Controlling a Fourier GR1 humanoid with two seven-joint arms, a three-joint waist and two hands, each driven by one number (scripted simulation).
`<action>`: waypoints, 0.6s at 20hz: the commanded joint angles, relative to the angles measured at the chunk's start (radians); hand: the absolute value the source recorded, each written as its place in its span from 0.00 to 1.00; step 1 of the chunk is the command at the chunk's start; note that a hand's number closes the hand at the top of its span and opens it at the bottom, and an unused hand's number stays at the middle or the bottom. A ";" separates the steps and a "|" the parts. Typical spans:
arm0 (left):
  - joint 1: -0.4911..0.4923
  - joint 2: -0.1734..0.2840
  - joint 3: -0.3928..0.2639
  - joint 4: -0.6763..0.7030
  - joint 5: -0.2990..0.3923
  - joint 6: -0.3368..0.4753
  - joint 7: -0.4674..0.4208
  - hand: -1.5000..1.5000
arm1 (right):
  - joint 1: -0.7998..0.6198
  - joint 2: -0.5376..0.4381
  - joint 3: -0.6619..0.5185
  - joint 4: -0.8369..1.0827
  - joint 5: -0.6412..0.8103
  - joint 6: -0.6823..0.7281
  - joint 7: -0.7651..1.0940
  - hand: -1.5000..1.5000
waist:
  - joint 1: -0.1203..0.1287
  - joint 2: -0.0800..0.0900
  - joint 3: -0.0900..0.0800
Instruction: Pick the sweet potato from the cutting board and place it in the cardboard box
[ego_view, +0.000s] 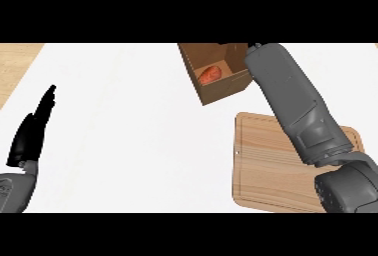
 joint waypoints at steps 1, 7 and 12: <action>0.040 -0.008 0.010 -0.009 0.005 0.004 0.001 0.50 | 0.056 -0.037 -0.082 -0.037 -0.081 -0.018 -0.143 0.00 | -0.015 -0.007 0.001; 0.103 0.001 0.023 -0.068 -0.005 0.006 0.023 0.50 | 0.100 -0.120 -0.140 -0.084 -0.168 0.124 -0.208 0.00 | -0.055 -0.028 0.000; 0.066 0.025 0.075 -0.006 0.014 -0.030 0.003 0.50 | 0.186 -0.181 -0.147 -0.123 -0.189 0.147 -0.216 0.00 | -0.073 -0.030 -0.001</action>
